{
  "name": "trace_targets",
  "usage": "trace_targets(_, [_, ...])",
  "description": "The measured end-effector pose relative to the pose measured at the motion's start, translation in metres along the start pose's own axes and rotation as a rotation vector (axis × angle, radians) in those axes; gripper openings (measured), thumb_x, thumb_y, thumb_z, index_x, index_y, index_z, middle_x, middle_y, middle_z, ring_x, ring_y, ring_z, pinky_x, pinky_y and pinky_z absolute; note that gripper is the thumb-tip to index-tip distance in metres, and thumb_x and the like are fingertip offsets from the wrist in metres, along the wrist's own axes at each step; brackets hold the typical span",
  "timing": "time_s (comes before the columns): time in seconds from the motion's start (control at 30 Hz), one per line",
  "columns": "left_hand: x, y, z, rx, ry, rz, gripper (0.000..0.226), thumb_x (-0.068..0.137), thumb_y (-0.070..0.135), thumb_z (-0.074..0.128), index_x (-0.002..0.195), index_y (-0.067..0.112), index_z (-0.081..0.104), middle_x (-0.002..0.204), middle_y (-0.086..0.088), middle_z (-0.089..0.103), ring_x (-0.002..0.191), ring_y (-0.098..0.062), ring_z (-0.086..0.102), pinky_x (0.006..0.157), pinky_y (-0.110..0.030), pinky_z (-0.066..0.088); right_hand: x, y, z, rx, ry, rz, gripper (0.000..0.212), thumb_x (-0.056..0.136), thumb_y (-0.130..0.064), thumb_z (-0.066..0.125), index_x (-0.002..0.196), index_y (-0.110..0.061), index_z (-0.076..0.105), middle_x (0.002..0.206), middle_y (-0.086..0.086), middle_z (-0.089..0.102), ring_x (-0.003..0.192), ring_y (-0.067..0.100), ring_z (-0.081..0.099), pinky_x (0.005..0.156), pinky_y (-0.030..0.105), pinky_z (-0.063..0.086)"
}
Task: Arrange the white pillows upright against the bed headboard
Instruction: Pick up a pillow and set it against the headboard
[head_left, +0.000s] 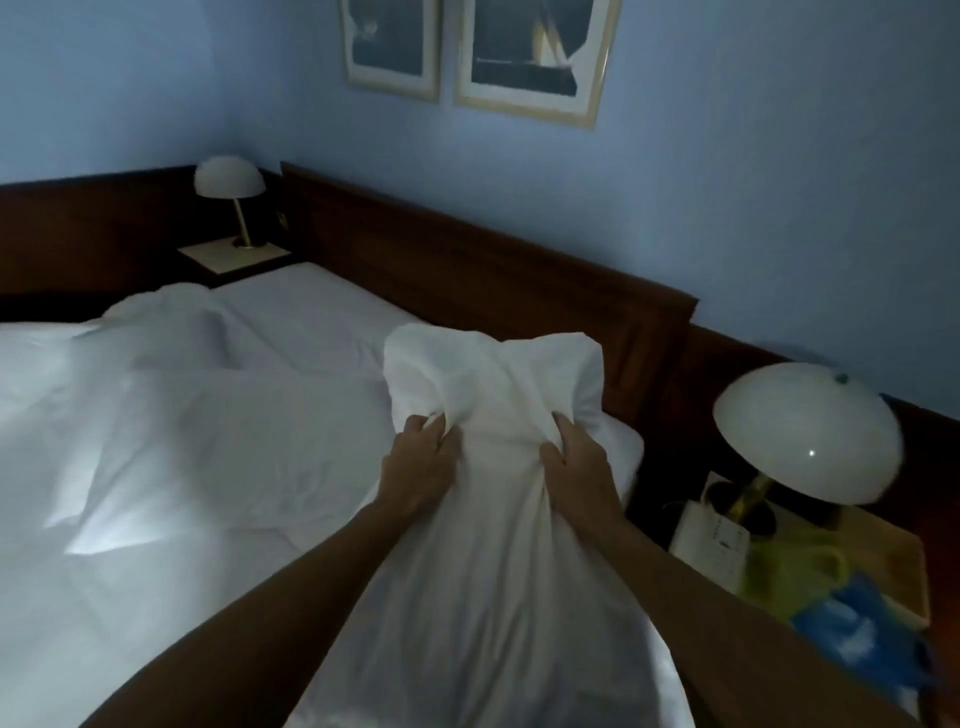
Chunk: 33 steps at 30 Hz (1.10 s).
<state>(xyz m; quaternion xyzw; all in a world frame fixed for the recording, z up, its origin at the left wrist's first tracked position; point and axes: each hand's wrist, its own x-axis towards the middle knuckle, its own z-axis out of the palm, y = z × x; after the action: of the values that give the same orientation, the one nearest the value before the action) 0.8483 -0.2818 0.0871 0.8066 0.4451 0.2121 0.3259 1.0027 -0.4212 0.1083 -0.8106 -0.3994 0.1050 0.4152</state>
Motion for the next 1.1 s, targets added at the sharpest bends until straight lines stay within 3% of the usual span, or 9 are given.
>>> trace_targets(0.23, [0.118,0.01,0.017,-0.046,0.006,-0.042,0.049,0.098,0.052,0.032,0.116,0.017,0.062,0.127,-0.014,0.057,0.114,-0.035,0.057,0.1,-0.052,0.047,0.136,0.009,0.009,-0.013,-0.06,-0.047,0.052,0.101,-0.016,0.051,0.151,-0.008,0.043,0.149,0.009,0.052,0.133,0.025,0.05,0.101,0.02,0.032])
trace_targets(0.47, [0.225,0.01,0.061,-0.149,0.07,-0.156,0.041,0.105,0.042,0.039,0.12,0.013,0.063,0.129,-0.013,0.053,0.118,-0.033,0.056,0.102,-0.041,0.044,0.28,0.042,0.03,-0.058,-0.202,-0.133,0.055,0.098,-0.022,0.05,0.151,-0.009,0.044,0.152,0.01,0.05,0.136,0.026,0.049,0.113,0.036,0.039])
trace_targets(0.67, [0.33,0.004,0.125,-0.251,0.141,-0.306,0.045,0.103,0.046,0.037,0.13,0.019,0.061,0.131,-0.01,0.053,0.118,-0.03,0.055,0.105,-0.043,0.043,0.426,0.097,0.071,-0.097,-0.339,-0.188,0.053,0.099,-0.018,0.054,0.151,-0.01,0.045,0.154,0.009,0.048,0.139,0.025,0.046,0.112,0.031,0.034])
trace_targets(0.93, [0.472,-0.022,0.206,-0.377,0.228,-0.479,0.033,0.104,0.04,0.042,0.117,0.021,0.065,0.118,-0.01,0.053,0.114,-0.029,0.055,0.102,-0.041,0.042,0.618,0.162,0.145,-0.152,-0.558,-0.272,0.054,0.098,-0.016,0.058,0.15,-0.009,0.046,0.154,0.011,0.046,0.14,0.026,0.045,0.114,0.032,0.034])
trace_targets(1.1, [0.548,-0.067,0.254,-0.421,0.207,-0.572,0.038,0.103,0.045,0.042,0.117,0.019,0.066,0.117,-0.006,0.051,0.108,-0.024,0.057,0.103,-0.043,0.046,0.706,0.206,0.215,-0.166,-0.67,-0.289,0.057,0.097,-0.021,0.059,0.152,-0.013,0.045,0.158,0.007,0.042,0.144,0.024,0.04,0.118,0.031,0.031])
